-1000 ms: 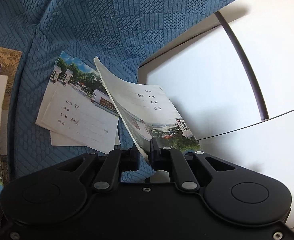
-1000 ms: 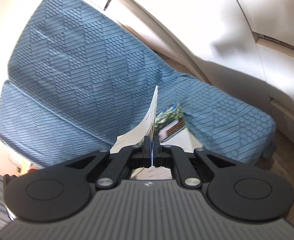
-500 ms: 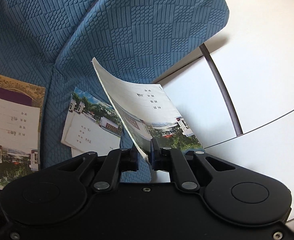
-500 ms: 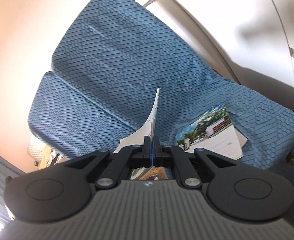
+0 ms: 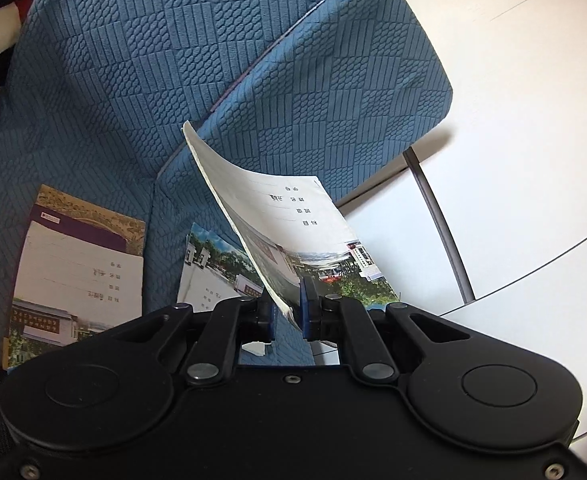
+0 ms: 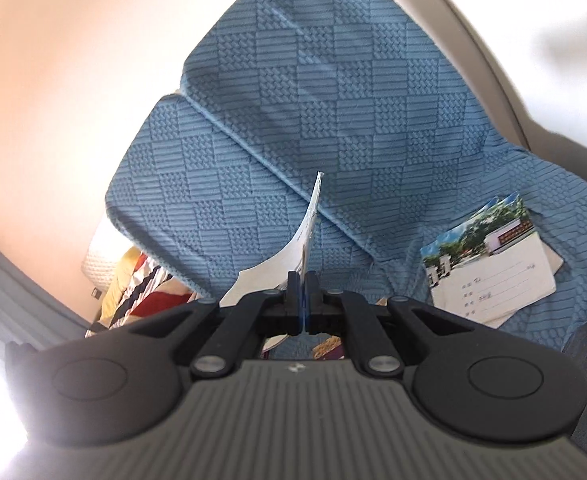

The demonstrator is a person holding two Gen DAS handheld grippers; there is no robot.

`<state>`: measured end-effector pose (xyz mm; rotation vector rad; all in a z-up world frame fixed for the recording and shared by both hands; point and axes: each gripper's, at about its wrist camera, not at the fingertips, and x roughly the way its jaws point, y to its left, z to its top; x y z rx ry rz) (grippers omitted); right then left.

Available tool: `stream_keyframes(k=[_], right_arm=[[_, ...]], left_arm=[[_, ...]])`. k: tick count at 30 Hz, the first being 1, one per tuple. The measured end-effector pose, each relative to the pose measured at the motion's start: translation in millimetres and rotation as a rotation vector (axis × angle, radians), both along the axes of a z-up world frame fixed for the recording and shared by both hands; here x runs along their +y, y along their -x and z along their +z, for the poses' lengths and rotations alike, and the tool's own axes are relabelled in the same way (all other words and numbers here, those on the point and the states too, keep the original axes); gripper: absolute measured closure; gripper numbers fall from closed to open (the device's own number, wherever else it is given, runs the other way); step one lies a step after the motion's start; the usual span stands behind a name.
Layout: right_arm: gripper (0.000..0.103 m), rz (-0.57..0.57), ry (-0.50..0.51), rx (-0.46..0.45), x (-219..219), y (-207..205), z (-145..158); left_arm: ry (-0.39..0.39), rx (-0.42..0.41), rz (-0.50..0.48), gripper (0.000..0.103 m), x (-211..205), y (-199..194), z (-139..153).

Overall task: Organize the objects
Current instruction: 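Lower the postcards upright in front of the white forms with both tools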

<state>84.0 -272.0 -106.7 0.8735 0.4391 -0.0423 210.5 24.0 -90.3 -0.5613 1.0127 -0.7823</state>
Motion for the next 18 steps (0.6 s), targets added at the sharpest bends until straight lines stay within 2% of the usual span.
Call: stream_keyframes(k=[8,18], right_arm=[[0.099,0.058,-0.009,0.026,30,-5,-18],[0.099,0.092,-0.009,0.069,54,-22,-57]], left_arm=[[-0.006,-0.003,0.042,0.094,40,3,-16],[-0.057,0.034,0.082,0.094,63,-5,-64]])
